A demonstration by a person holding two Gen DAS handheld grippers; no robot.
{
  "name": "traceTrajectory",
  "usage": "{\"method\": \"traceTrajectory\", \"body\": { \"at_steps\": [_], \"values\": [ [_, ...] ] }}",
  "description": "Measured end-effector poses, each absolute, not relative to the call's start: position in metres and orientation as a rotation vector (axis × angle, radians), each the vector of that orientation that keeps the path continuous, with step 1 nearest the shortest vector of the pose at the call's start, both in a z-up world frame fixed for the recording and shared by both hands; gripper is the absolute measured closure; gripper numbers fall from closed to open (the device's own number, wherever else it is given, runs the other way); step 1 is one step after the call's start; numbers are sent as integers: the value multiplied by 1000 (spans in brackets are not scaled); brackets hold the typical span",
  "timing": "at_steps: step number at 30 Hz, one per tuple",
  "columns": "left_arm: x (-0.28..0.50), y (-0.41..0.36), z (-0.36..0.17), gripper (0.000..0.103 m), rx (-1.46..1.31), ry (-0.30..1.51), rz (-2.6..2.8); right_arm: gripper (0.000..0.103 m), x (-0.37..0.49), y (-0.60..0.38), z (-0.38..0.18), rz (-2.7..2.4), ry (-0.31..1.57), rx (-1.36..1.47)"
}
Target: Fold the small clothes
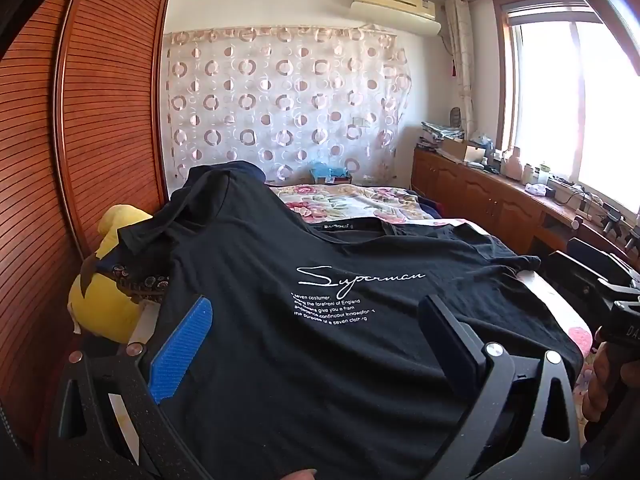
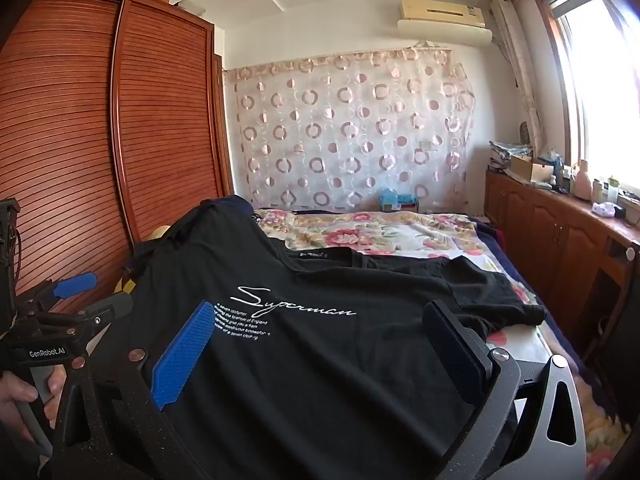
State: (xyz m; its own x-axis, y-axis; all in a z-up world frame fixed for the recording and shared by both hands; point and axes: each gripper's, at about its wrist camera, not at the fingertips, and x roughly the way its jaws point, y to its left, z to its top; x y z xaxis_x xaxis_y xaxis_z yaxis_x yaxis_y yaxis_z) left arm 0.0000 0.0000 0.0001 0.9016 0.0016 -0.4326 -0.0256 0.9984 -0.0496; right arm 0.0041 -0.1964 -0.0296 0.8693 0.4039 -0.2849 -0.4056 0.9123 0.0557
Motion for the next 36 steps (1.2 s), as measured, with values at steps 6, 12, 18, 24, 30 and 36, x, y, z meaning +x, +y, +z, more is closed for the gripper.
{"method": "traceTrajectory", "body": {
  "at_steps": [6, 12, 18, 24, 30, 36],
  "values": [
    [0, 0, 0, 0, -46, 441, 17, 0, 4, -197, -30, 424, 293, -8],
    [0, -1, 0, 0, -41, 437, 20, 0, 3, -197, -29, 419, 292, -6],
    [0, -1, 0, 0, -41, 435, 20, 0, 4, -197, -30, 419, 291, -6],
    [-1, -1, 0, 0, -42, 432, 18, 0, 3, -197, -30, 418, 292, -6],
    [-1, -1, 0, 0, -42, 431, 18, 0, 2, -197, -30, 419, 291, -6],
    [-2, 0, 3, 0, -39, 427, 20, 0, 5, -196, -31, 417, 295, -4]
  ]
}}
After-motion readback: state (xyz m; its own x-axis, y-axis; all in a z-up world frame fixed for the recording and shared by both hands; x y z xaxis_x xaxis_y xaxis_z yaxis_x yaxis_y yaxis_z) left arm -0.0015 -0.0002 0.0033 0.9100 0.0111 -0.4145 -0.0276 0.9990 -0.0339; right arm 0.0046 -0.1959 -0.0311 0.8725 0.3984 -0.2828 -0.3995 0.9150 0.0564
